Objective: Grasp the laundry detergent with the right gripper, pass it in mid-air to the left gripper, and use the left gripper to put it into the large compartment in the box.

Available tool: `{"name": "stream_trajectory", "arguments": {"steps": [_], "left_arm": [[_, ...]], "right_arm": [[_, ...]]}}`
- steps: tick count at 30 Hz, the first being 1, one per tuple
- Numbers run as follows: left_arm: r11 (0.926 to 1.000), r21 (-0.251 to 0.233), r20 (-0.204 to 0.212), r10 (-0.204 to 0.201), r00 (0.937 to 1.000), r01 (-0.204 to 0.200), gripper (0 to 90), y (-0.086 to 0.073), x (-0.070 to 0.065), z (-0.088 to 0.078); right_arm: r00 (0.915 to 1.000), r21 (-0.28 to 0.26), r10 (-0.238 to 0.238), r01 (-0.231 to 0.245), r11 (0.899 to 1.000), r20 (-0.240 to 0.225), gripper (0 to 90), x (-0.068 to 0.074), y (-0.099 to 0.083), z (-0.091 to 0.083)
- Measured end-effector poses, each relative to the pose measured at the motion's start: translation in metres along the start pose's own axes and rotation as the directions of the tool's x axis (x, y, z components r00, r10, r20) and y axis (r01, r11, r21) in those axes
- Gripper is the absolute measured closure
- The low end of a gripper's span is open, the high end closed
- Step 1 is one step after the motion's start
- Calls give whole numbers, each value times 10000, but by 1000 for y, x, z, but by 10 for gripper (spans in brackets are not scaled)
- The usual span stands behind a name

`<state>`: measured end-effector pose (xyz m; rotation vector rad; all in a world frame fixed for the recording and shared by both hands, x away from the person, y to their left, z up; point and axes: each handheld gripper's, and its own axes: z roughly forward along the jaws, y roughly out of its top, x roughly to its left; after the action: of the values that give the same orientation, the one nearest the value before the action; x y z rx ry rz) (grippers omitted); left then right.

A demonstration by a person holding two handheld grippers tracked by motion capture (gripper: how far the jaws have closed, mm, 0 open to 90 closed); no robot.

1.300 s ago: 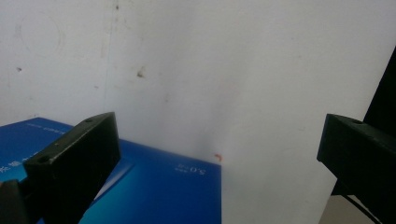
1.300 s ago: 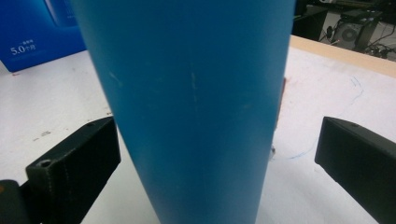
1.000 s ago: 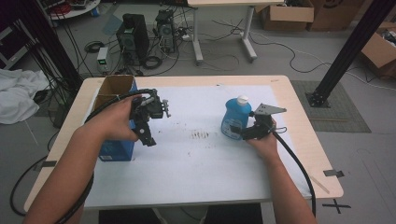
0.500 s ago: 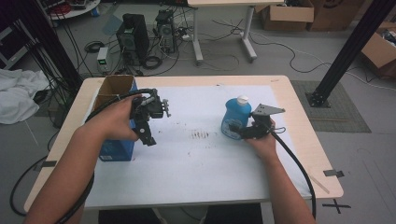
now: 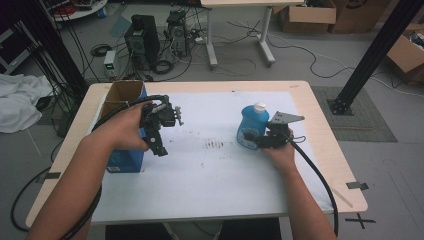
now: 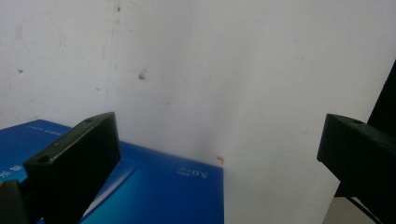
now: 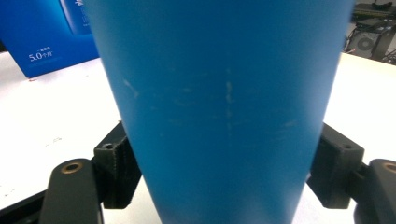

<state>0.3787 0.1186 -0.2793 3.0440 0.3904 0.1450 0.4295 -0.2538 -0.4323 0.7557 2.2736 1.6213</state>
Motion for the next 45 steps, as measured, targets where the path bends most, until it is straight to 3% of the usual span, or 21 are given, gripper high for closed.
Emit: {"name": "stream_trajectory", "arguments": {"steps": [27, 32, 40, 45], "left_arm": [[10000, 91, -13, -8, 10000, 8, 0, 0, 2, 2], [10000, 34, -23, -14, 10000, 14, 1, 1, 2, 4], [10000, -4, -31, 80, 10000, -80, 1, 4, 1, 4], [9999, -1, -32, 150, 9999, -150, 1, 7, 0, 2]], "right_arm": [[9999, -65, -34, 33, 10000, -121, 409, -1, -3, 0], [9990, -21, -415, 415, 9991, 143, 438, 2, -1, 0], [9983, 144, -473, 468, 9988, 348, 461, 5, 2, -2], [9979, 219, -619, 615, 9979, 167, 464, 9, 7, -8]]}}
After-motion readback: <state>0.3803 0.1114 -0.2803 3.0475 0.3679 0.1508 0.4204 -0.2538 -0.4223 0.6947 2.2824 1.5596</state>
